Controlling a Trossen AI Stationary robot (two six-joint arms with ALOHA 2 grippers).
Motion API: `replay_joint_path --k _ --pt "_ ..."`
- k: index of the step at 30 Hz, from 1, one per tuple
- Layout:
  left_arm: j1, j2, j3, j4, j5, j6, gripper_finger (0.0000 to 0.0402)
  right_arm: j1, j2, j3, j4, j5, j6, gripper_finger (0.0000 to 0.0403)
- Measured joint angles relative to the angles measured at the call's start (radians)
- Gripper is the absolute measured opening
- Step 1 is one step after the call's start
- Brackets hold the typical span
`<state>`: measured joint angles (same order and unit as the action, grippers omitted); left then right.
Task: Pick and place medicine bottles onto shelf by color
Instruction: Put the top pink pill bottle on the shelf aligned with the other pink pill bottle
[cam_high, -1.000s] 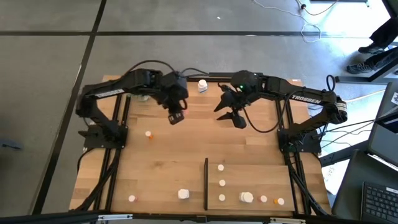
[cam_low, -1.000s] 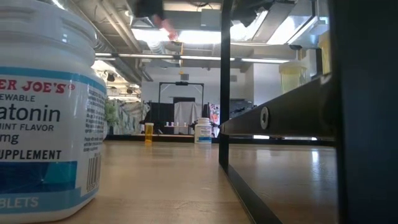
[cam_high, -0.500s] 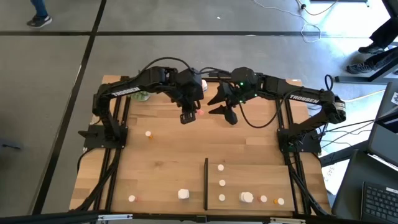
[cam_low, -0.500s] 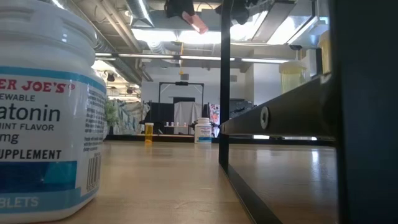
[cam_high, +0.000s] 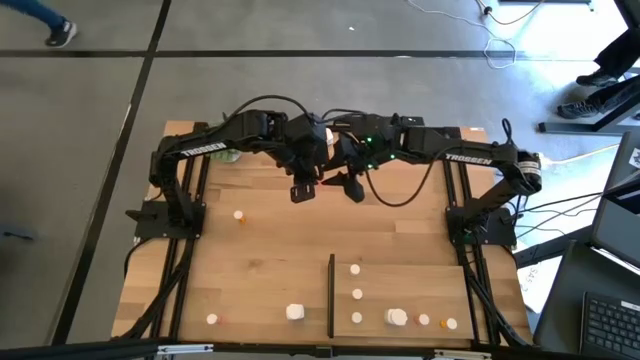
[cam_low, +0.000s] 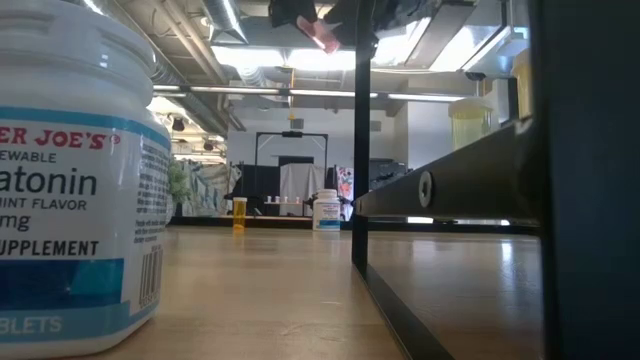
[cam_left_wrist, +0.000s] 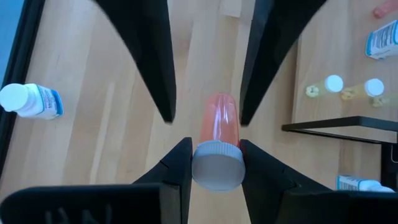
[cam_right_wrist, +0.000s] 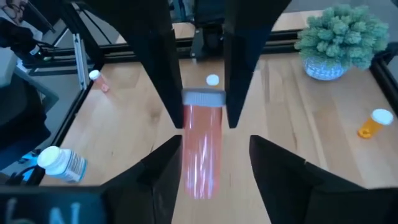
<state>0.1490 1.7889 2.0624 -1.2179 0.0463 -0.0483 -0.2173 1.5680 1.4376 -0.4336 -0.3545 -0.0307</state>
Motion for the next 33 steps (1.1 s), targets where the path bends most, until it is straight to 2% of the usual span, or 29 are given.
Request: replay_joint_path --k 12,26,33 --pt "0.0 0.0 0.0 -0.005 0.0 0.001 0.0093 0.0 0.039 0.0 0.033 -0.046 0.0 0.0185" --pt "0.0 0.0 0.0 -0.005 -0.007 0.007 0.0093 0.0 0.044 0.0 0.034 -0.043 -0.003 0.011" --pt "0.0 0.0 0.0 -0.005 -0.013 0.006 0.0093 0.0 0.044 0.0 0.034 -0.042 -0.003 0.0103"
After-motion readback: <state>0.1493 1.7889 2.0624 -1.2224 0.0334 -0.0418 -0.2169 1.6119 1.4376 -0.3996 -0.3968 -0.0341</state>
